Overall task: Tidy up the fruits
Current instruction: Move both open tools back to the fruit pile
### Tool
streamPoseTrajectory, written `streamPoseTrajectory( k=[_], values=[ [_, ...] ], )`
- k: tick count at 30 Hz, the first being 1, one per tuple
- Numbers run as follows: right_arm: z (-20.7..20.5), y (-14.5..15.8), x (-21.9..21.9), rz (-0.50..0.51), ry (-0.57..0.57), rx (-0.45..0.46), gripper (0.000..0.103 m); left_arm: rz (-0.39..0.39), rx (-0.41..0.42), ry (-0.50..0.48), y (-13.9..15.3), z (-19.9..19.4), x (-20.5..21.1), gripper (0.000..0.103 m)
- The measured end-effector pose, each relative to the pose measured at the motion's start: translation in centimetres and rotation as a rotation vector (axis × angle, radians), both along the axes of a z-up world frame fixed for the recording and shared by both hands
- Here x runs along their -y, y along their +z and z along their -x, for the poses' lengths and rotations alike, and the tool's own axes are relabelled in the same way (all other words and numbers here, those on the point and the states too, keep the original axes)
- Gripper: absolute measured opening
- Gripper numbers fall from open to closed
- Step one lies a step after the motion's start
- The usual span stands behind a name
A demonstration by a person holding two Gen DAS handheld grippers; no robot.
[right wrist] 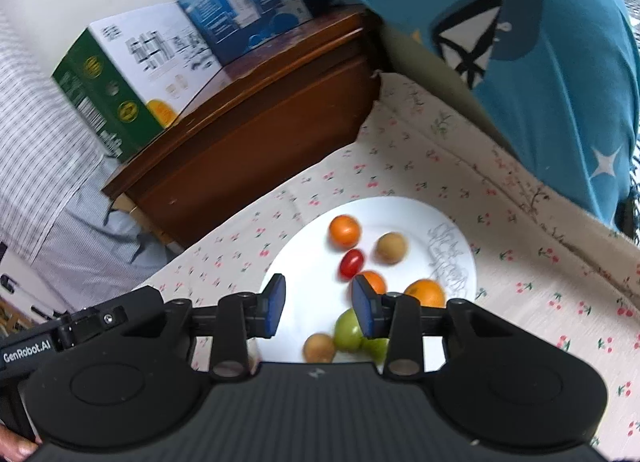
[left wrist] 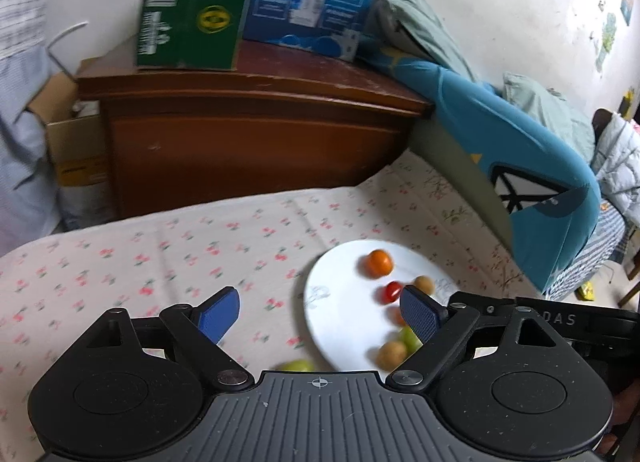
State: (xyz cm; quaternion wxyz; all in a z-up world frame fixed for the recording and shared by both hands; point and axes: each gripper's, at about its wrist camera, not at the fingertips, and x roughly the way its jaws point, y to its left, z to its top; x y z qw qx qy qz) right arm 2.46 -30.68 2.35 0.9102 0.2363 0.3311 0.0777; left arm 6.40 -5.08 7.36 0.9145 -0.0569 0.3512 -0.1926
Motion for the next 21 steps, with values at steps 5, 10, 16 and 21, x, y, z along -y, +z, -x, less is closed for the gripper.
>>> streamPoseTrajectory(
  k=[5,10,16,21],
  values=[
    [1.7,-0.4,-1.5,-0.004,0.037,-0.003,0.038,-0.010,-0.016,0.036,-0.3,1.3,-1.6,0.089],
    [3.4,-0.9,-2.7,0.006,0.081,-0.009,0.038,-0.032,-0.010,0.054,-0.4,2.5,-2.8,0.089],
    [5.0,-1.7,-4.5,0.028,0.143,-0.024,0.038,-0.080,-0.030,0.067,-1.2,3.5,-3.5,0.089],
    [5.7,-2.4,-6.2,0.082,0.212,-0.024,0.038,-0.116,-0.052,0.063,-2.0,4.2,-4.0,0.089]
  ],
)
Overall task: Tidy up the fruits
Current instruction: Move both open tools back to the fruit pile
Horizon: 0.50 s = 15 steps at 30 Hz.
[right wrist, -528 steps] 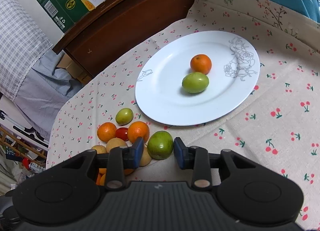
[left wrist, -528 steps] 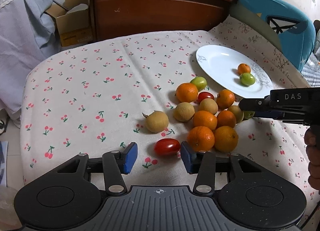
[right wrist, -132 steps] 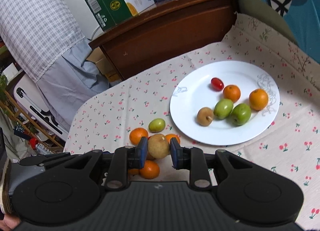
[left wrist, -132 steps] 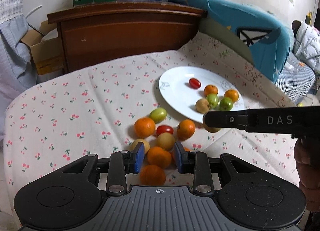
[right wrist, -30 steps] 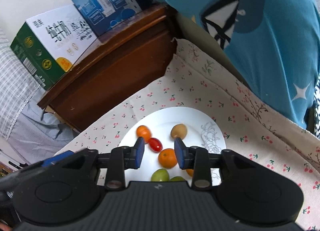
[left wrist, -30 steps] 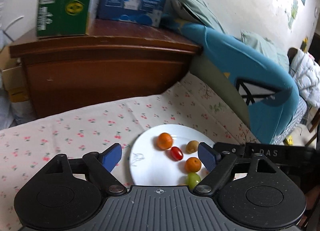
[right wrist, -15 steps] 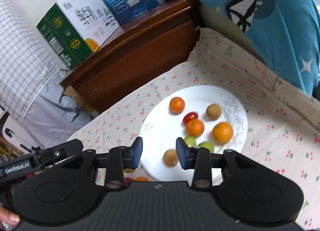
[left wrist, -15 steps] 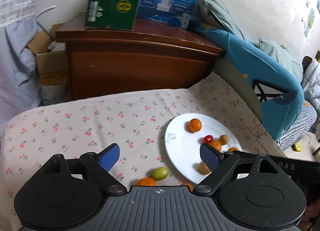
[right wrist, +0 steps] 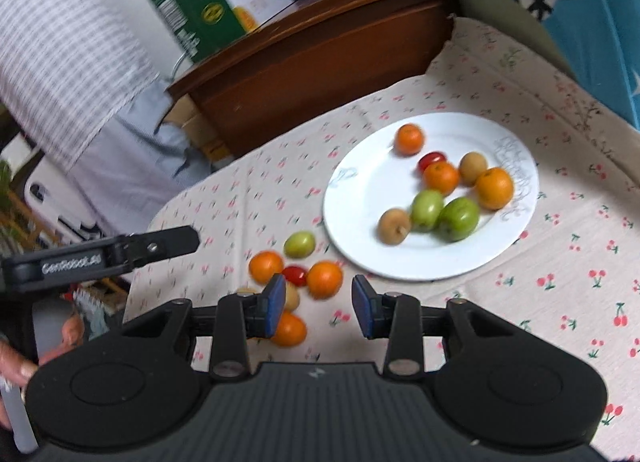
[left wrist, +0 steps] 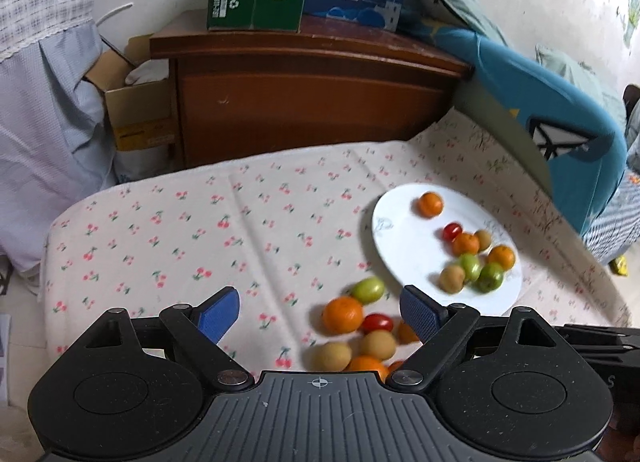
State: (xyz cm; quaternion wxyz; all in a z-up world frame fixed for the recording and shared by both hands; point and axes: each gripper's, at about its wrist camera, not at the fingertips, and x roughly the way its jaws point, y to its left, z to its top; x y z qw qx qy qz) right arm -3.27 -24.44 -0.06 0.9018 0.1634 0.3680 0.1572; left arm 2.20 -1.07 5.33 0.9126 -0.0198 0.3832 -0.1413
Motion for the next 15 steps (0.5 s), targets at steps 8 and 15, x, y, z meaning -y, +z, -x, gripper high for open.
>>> streamPoseTrajectory(
  k=[8,15],
  values=[
    [0.6,-1.4,-2.6,0.096,0.095,0.007,0.038,-0.035,-0.058,0.020,-1.4,0.5,-0.9,0.089],
    [0.1,-2.7,-4.5,0.164,0.154,0.013,0.038,-0.047,-0.107,0.055,-2.4,0.4,-1.4,0.089]
  ],
)
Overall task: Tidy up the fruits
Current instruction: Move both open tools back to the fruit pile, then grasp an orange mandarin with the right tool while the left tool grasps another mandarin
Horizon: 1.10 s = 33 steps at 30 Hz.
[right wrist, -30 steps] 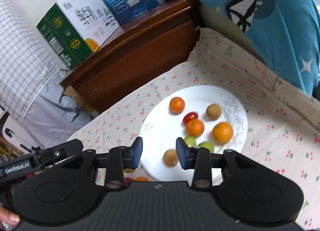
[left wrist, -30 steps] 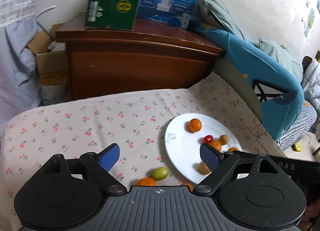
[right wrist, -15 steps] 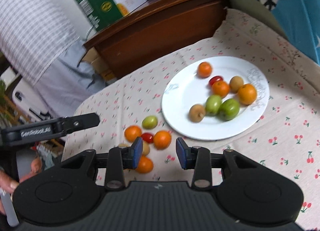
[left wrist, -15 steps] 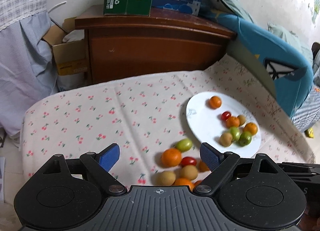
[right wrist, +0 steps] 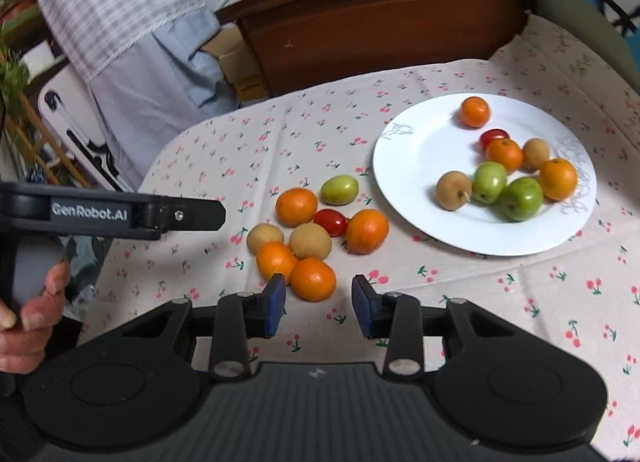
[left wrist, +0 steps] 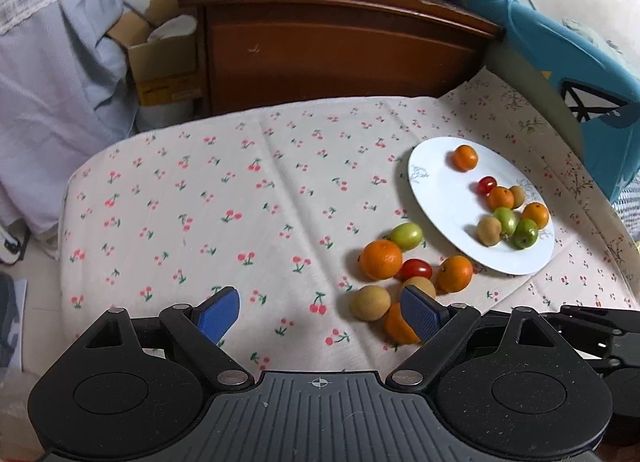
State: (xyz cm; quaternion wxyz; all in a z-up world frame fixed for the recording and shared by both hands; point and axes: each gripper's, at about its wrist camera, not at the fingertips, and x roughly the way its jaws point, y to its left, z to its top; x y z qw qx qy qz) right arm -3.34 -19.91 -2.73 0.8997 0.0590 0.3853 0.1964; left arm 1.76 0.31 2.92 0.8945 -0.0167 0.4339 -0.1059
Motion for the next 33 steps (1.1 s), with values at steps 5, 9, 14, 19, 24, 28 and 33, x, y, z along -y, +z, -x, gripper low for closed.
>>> streamPoseTrajectory(
  k=[5,9,14,19,24,28,33],
  values=[
    [-0.5,-0.8,-1.0,0.039,0.026,0.010,0.038,0.015,-0.026,0.043,-0.4,-0.2,-0.7,0.089],
    [-0.7,-1.3,-1.6,0.055,0.043,0.014,0.035,0.025,-0.026,0.055,-0.4,-0.1,-0.8,0.089],
    [-0.6,-1.2,-1.1,0.042,0.033,0.008,0.028,0.026,-0.027,0.051,-0.7,0.3,-0.2,0.089],
    [-0.1,-0.6,0.6,0.044,-0.014,0.003,0.028,0.028,-0.026,0.029,-1.1,1.0,1.2,0.088],
    [0.4,-0.3,2.9,0.024,-0.074,-0.004,0.028,0.043,-0.040,0.020,-1.8,1.5,2.6,0.087],
    [0.6,-0.3,3.9,0.012,-0.095,-0.016,0.028,0.040,-0.046,0.015,-2.4,1.5,3.9,0.081],
    [0.8,-0.3,4.7,0.002,-0.114,-0.019,0.028,0.033,-0.071,0.011,-3.4,1.0,5.1,0.065]
  ],
)
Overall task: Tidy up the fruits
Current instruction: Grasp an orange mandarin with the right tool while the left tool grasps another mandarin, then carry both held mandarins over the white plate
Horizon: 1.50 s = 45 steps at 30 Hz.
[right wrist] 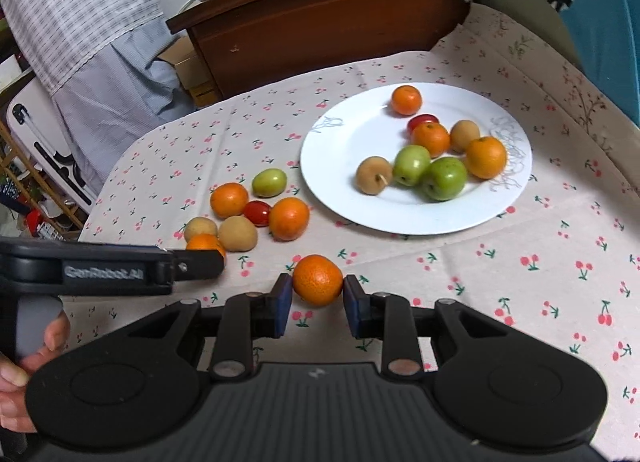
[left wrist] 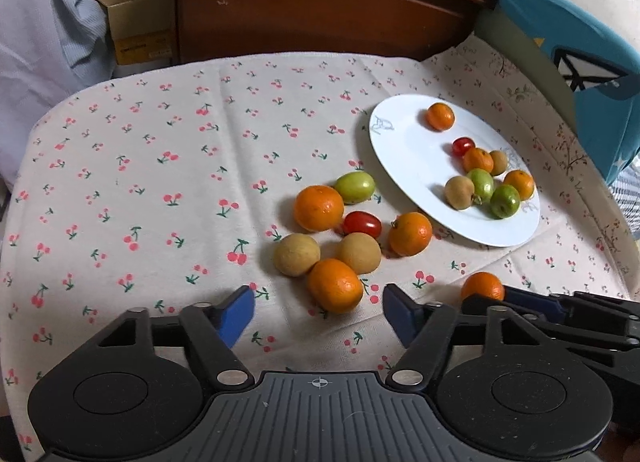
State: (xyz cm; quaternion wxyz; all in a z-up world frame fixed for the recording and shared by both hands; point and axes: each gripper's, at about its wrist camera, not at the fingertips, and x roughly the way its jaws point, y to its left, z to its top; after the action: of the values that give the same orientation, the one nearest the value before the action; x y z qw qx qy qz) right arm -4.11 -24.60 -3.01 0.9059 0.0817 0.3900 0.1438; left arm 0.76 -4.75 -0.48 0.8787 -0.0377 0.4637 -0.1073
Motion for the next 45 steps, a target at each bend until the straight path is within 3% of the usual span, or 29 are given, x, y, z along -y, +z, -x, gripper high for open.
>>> streamPoseTrajectory(
  k=[6,8,14,34,45],
  values=[
    [-0.1,0.0,0.2,-0.012,-0.011,-0.002,0.028,-0.028,0.012,-0.010,-0.6,-0.3,0.6,0.055],
    [-0.1,-0.1,0.2,-0.019,-0.011,-0.008,0.028,-0.031,0.022,-0.016,-0.6,-0.4,0.7,0.045],
    [-0.2,-0.2,0.2,-0.022,-0.011,-0.011,0.028,-0.013,0.034,-0.040,-0.4,-0.2,0.8,0.028],
    [-0.3,0.5,-0.2,-0.059,0.003,0.011,0.028,-0.015,0.124,-0.056,1.6,1.3,0.4,0.027],
    [-0.5,2.9,0.7,-0.110,-0.025,0.088,0.028,-0.038,0.243,-0.067,3.8,1.5,1.0,0.027]
  ],
)
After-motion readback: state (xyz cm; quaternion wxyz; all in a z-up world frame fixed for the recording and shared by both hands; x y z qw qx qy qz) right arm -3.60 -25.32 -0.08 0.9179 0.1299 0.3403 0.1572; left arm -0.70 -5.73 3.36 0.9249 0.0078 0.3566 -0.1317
